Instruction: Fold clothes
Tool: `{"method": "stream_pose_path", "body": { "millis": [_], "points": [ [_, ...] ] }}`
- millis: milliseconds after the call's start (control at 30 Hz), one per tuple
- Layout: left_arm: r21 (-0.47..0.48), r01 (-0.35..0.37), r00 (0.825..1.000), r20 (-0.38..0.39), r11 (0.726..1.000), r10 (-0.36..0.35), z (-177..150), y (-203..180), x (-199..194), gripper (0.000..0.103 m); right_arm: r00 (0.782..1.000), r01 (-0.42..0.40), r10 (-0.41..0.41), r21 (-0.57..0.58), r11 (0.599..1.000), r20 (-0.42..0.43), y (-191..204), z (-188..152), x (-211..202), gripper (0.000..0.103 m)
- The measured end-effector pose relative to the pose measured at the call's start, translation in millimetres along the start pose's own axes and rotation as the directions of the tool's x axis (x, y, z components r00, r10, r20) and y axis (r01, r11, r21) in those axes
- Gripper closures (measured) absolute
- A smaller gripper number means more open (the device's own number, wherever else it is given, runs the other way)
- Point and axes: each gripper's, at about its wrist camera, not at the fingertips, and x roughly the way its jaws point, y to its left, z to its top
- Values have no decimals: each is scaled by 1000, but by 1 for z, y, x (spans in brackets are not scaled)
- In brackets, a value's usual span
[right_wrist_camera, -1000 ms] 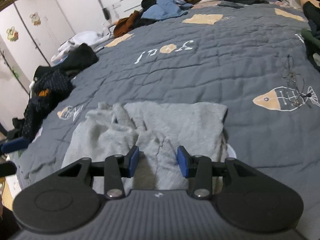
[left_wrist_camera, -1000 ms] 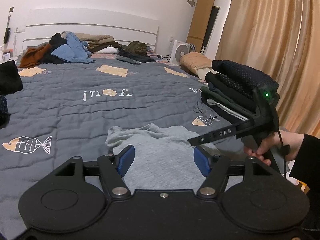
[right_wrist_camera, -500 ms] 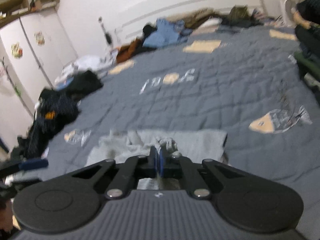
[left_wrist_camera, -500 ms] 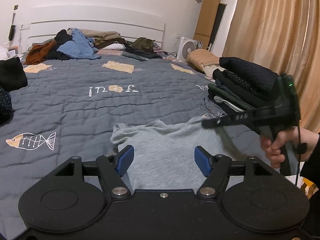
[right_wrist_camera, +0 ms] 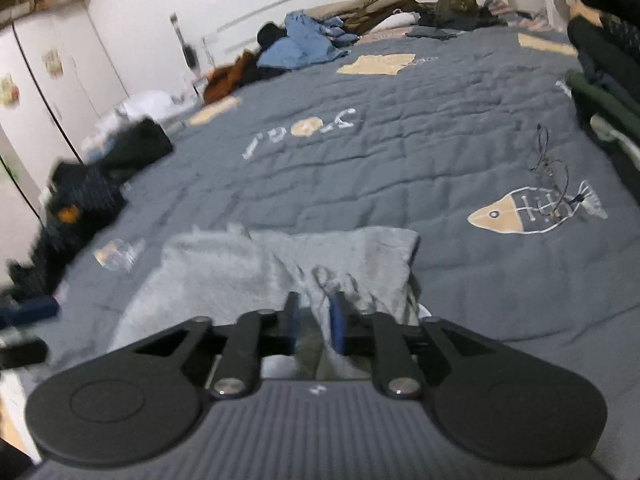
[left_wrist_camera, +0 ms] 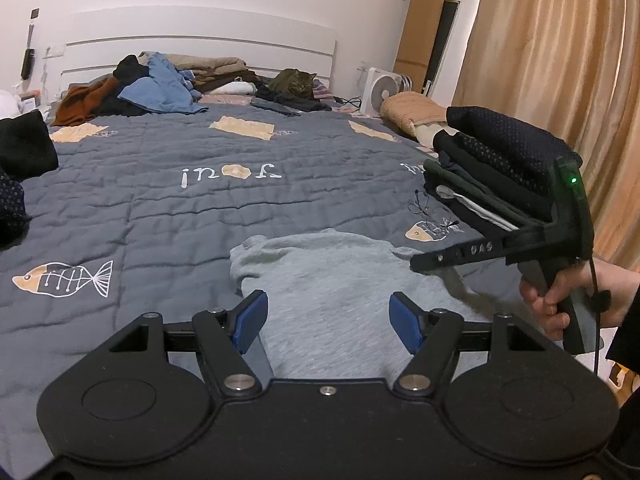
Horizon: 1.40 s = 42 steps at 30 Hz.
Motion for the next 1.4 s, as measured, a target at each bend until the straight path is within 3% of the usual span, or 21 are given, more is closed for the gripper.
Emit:
{"method": "stream_pose_path", "body": {
  "millis": [67, 167, 267, 333, 400, 567, 667, 800, 900, 1000, 1133, 1167, 1200, 1233, 1267, 1300, 1400],
  "points": [
    [-1, -4, 1000, -3, 1000, 4, 0, 0, 2, 35, 999, -42, 41, 64, 997, 21, -7, 1, -1, 57],
    [1, -9, 1000, -7, 1000, 9, -1, -1, 3, 35, 998, -64, 64, 115, 991, 5, -12, -3, 4, 55],
    [-1, -13, 1000, -8, 1000, 13, 0, -1, 5, 35, 998, -28, 32, 86, 996, -46, -8, -8, 12, 56],
    [-2, -18, 1000, -7, 1000, 18, 0, -1, 5, 35, 999, -11, 15, 75, 997, -41, -6, -11, 11, 68],
    [-5, -24, 1000, -7, 1000, 24, 1, -1, 6, 35, 999, -6, 9, 74, 997, -36, -3, -11, 8, 99],
    [-28, -30, 1000, -9, 999, 29, 3, 1, 14, 35, 996, -90, 90, 29, 995, 22, 16, -7, -15, 100],
    [-96, 3, 1000, -6, 995, -4, 5, 5, 20, 35, 987, -157, 158, -28, 987, 38, 33, -5, -28, 100],
    [-275, 127, 992, 14, 953, -128, 8, 15, 31, 35, 976, -210, 215, -106, 972, 34, 55, -11, -42, 100],
    [-407, 198, 978, 18, 892, -209, 4, 20, 45, 29, 972, -231, 236, -163, 959, 14, 67, -19, -47, 100],
    [-496, 220, 968, 1, 840, -253, -1, 20, 63, 29, 968, -247, 250, -190, 950, -9, 73, -27, -46, 100],
    [-508, 211, 966, -19, 835, -256, -5, 15, 77, 31, 964, -265, 264, -227, 937, -36, 79, -36, -46, 100],
    [-507, 202, 969, -22, 838, -247, -6, 14, 79, 34, 963, -269, 267, -243, 932, -43, 81, -38, -46, 100],
    [-504, 191, 970, -31, 842, -239, -7, 13, 82, 48, 962, -271, 268, -261, 927, -47, 84, -40, -47, 100],
    [-499, 180, 972, -44, 847, -232, -8, 13, 85, 72, 962, -273, 269, -278, 921, -52, 86, -41, -48, 99],
    [-497, 159, 974, -62, 853, -217, -9, 13, 89, 83, 961, -274, 270, -295, 915, -56, 88, -43, -50, 99],
    [-499, 129, 977, -84, 857, -195, -11, 14, 92, 89, 963, -269, 264, -296, 917, -59, 88, -43, -51, 99],
    [-510, 96, 981, -97, 855, -168, -13, 19, 92, 93, 968, -247, 248, -271, 930, -29, 75, -33, -62, 96]
  ]
}}
